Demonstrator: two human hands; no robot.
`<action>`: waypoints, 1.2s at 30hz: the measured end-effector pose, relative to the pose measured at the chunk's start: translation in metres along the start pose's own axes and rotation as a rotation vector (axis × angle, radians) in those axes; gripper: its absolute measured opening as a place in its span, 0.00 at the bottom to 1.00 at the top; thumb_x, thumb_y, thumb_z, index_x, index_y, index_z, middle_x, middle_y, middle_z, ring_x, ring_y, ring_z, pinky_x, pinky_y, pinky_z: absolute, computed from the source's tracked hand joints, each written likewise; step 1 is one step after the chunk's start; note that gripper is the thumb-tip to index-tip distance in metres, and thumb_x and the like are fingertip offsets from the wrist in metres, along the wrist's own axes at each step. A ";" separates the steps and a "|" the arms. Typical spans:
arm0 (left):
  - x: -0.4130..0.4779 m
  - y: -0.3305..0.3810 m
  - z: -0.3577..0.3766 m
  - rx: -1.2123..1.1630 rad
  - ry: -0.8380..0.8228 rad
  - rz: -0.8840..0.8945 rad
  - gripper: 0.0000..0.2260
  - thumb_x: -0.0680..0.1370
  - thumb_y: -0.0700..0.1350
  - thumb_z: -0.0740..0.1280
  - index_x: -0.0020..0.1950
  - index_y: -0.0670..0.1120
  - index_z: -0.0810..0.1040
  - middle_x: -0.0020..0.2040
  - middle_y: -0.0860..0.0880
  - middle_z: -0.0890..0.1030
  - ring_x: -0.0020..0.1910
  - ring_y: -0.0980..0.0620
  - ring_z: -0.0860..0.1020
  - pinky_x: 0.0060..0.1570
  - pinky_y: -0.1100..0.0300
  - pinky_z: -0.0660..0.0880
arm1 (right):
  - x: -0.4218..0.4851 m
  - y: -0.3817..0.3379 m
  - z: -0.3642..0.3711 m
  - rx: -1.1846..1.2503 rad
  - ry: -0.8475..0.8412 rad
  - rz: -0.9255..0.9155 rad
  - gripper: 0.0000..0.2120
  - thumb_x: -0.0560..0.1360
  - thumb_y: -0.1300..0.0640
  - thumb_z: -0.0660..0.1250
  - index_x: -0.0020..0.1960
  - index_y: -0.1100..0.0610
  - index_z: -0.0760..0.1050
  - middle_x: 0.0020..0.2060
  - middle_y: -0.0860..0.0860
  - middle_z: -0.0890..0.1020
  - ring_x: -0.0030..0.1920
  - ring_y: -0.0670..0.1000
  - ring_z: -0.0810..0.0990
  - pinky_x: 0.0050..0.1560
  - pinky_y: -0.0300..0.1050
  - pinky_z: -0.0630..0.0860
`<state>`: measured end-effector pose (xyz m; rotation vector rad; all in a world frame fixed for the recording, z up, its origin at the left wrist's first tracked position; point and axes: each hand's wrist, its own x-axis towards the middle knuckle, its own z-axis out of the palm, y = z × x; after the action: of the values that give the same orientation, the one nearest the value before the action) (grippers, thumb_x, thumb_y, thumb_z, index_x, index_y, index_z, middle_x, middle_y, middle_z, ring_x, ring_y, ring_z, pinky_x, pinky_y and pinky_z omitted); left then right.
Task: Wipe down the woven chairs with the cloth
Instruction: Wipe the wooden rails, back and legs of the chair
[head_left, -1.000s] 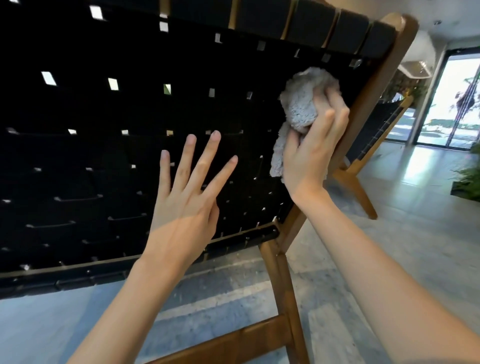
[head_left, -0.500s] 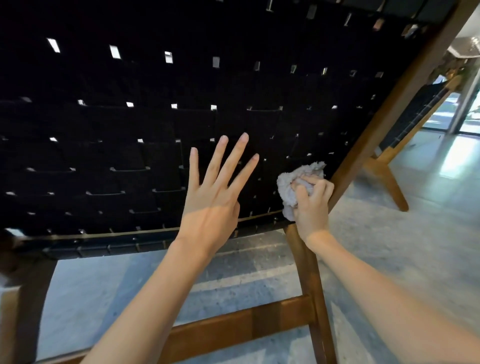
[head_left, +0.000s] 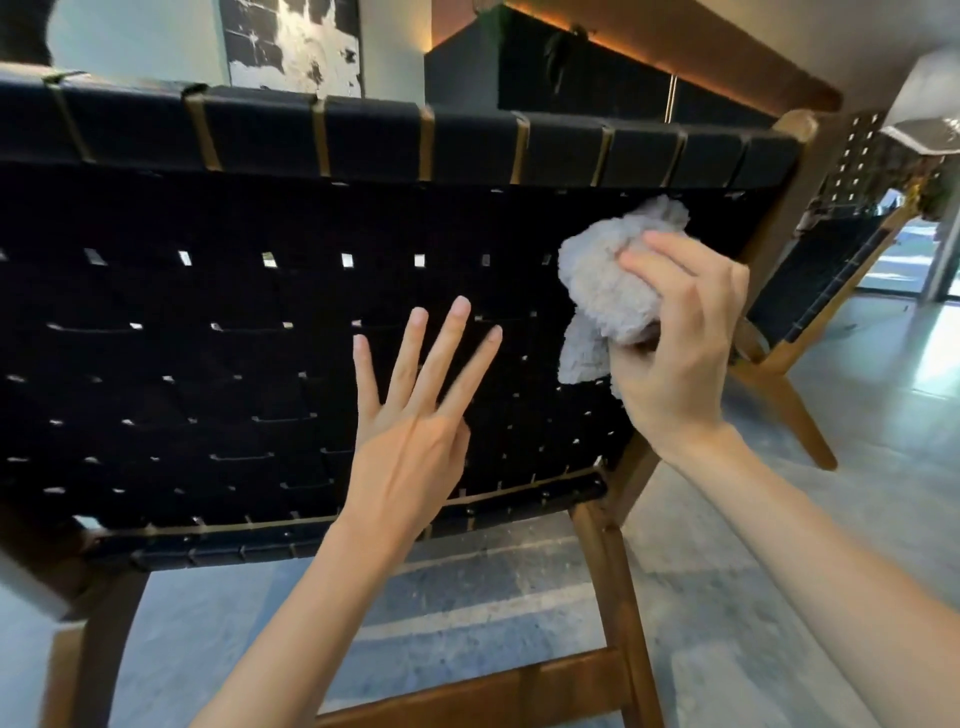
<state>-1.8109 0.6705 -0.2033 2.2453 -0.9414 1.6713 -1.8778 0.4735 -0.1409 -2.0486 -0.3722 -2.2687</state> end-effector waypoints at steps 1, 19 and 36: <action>0.001 0.000 -0.002 -0.002 0.002 -0.004 0.39 0.72 0.36 0.67 0.78 0.52 0.53 0.78 0.47 0.47 0.77 0.44 0.43 0.72 0.38 0.37 | 0.011 -0.005 0.003 0.015 -0.002 0.005 0.23 0.68 0.70 0.70 0.61 0.59 0.69 0.57 0.59 0.75 0.55 0.62 0.74 0.64 0.37 0.62; -0.016 -0.012 0.013 -0.031 -0.087 -0.060 0.36 0.74 0.38 0.66 0.78 0.54 0.53 0.77 0.43 0.44 0.75 0.38 0.37 0.70 0.33 0.41 | -0.137 -0.010 0.053 0.039 -0.606 0.219 0.23 0.65 0.72 0.71 0.58 0.59 0.80 0.62 0.67 0.73 0.62 0.57 0.59 0.63 0.62 0.69; -0.004 -0.040 -0.004 -0.174 0.135 -0.126 0.30 0.78 0.38 0.64 0.77 0.50 0.57 0.78 0.45 0.48 0.77 0.43 0.42 0.72 0.37 0.40 | -0.046 -0.066 0.008 0.099 -0.229 -0.040 0.19 0.71 0.65 0.64 0.60 0.55 0.74 0.58 0.54 0.71 0.58 0.57 0.71 0.57 0.51 0.72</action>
<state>-1.7912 0.7053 -0.1965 2.0090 -0.8591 1.5970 -1.8786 0.5337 -0.1949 -2.2738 -0.5313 -1.9950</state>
